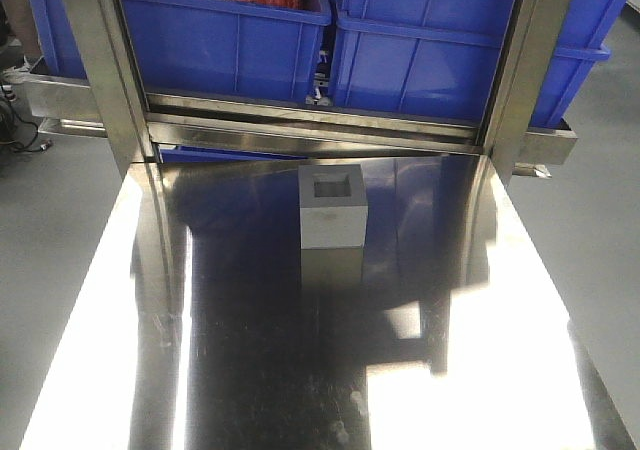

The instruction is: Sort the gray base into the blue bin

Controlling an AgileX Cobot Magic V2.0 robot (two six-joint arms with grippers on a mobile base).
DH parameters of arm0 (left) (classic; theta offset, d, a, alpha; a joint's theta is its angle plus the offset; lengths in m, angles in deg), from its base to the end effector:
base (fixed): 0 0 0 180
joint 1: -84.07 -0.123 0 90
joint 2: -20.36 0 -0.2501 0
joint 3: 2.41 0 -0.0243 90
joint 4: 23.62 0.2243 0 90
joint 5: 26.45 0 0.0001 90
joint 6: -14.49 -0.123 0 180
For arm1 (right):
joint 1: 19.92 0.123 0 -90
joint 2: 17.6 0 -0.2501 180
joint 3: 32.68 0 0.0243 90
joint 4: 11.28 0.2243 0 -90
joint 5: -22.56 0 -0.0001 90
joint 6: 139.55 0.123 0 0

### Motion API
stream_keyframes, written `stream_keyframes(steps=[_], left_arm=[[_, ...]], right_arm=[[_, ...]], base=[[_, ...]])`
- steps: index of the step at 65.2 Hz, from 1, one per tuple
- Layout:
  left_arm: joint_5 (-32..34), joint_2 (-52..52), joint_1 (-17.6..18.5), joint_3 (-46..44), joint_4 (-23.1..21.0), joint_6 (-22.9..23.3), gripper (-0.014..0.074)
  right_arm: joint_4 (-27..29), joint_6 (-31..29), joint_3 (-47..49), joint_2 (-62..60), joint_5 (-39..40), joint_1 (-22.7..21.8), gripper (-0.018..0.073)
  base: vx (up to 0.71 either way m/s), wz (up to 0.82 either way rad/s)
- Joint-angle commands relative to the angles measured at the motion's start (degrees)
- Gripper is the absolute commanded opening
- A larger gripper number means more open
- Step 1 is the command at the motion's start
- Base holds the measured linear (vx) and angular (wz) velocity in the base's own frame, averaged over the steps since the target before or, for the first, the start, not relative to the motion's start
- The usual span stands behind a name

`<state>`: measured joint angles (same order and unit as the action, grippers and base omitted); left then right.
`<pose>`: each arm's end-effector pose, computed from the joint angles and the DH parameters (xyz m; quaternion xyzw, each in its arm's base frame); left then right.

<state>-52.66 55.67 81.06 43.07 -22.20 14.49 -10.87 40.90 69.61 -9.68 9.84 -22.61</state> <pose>0.1308 0.0082 0.2914 -0.0154 0.8037 0.0266 0.5943 0.0957 -0.0043 0.1808 0.0229 0.7564 -0.0099 0.6537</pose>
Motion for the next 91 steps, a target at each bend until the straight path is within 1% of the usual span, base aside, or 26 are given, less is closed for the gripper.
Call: stream_keyframes(steps=[1, 10, 16, 20, 21, 25, 26, 29, 30, 33, 35, 49, 55, 59, 63, 66, 69, 71, 74, 78, 84, 88, 91], left_arm=[[3.2, 4.4, 0.0, -4.7, -0.5, 0.8, -0.0006], [3.4, 5.6, 0.0, -5.4, -0.5, 0.7, 0.0020], [3.2, 5.4, 0.0, -5.4, -0.5, 0.7, 0.0106], [3.1, 5.4, 0.0, -5.4, -0.5, 0.7, 0.0230], [3.1, 5.4, 0.0, -5.4, -0.5, 0.7, 0.0277], [3.0, 5.4, 0.0, -5.4, -0.5, 0.7, 0.0412], [2.9, 5.4, 0.0, -5.4, -0.5, 0.7, 0.0464], [2.9, 5.4, 0.0, -5.4, -0.5, 0.7, 0.0562], [2.9, 5.4, 0.0, -5.4, -0.5, 0.7, 0.0607], [2.9, 5.4, 0.0, -5.4, -0.5, 0.7, 0.0699], [2.9, 5.4, 0.0, -5.4, -0.5, 0.8, 0.0736], [3.0, 5.4, 0.0, -5.4, -0.5, 0.8, 0.0704], [3.1, 5.4, 0.0, -5.5, -2.4, 0.9, 0.0673], [2.7, 6.2, 0.0, -5.8, -3.9, 0.0, 0.0660], [2.5, 8.3, 0.0, -6.7, -6.1, -2.1, 0.0656], [2.4, 10.8, 0.0, -7.8, -8.2, -4.5, 0.0656], [2.4, 13.0, 0.0, -9.1, -10.1, -7.6, 0.0656], [2.5, 15.0, 0.0, -10.6, -12.4, -9.9, 0.0654], [3.0, 17.7, 0.0, -12.1, -14.2, -12.9, 0.0650], [4.3, 23.1, 0.0, -14.6, -17.1, -17.5, 0.0648], [4.9, 30.2, 1.0, -18.0, -21.0, -21.2, 0.0648], [5.4, 34.7, 2.8, -20.3, -22.1, -22.2, 0.0646], [6.1, 37.7, 4.5, -22.4, -21.9, -22.2, 0.0645]], right_arm=[[-0.4, -0.5, -0.1, 0.0, 4.3, 0.0, -0.0005], [-0.4, -0.5, -0.1, 0.0, 4.3, 0.0, -0.0005], [-0.4, -0.5, -0.1, 0.0, 4.3, 0.0, -0.0005], [-0.4, -0.5, -0.1, 0.0, 4.3, 0.0, -0.0005], [-0.4, -0.5, -0.1, 0.0, 4.3, 0.0, -0.0005], [-0.4, -0.5, -0.1, 0.0, 4.3, 0.0, -0.0005], [-0.4, -0.5, -0.1, 0.0, 4.3, 0.0, -0.0005], [-0.4, -0.5, -0.1, 0.0, 4.3, 0.0, -0.0005], [-0.4, -0.5, -0.1, 0.0, 4.3, 0.0, -0.0005], [-0.4, -0.5, -0.1, 0.0, 4.3, 0.0, -0.0005], [-0.4, -0.5, -0.1, 0.0, 4.3, 0.0, -0.0005], [-0.4, -0.5, -0.1, 0.0, 4.3, 0.0, -0.0005], [-0.4, -0.5, -0.1, 0.0, 4.3, 0.0, -0.0005], [-0.4, -0.5, -0.1, 0.0, 4.3, 0.0, -0.0005], [-0.4, -0.5, -0.1, 0.0, 4.3, 0.0, -0.0005], [-0.4, -0.5, -0.1, 0.0, 4.3, 0.0, -0.0005], [-0.4, -0.5, -0.1, 0.0, 4.3, 0.0, -0.0005], [-0.4, -0.5, -0.1, 0.0, 4.3, 0.0, -0.0005], [-0.4, -0.5, -0.1, 0.0, 4.3, 0.0, -0.0005], [-0.4, -0.5, -0.1, 0.0, 4.3, 0.0, -0.0005], [-0.4, -0.5, -0.1, 0.0, 4.3, 0.0, -0.0005], [-0.4, -0.5, -0.1, 0.0, 4.3, 0.0, -0.0005], [-0.4, -0.5, -0.1, 0.0, 4.3, 0.0, -0.0005]], base=[[0.00, 0.00], [0.00, 0.00], [0.00, 0.00], [0.00, 0.00], [0.00, 0.00], [0.00, 0.00], [0.00, 0.00], [0.00, 0.00], [0.00, 0.00], [0.00, 0.00], [0.00, 0.00], [0.00, 0.00], [0.00, 0.00], [0.00, 0.00], [0.00, 0.00], [0.00, 0.00], [0.00, 0.00], [0.00, 0.00], [0.00, 0.00], [0.00, 0.00], [0.00, 0.00], [0.00, 0.00], [0.00, 0.00]])
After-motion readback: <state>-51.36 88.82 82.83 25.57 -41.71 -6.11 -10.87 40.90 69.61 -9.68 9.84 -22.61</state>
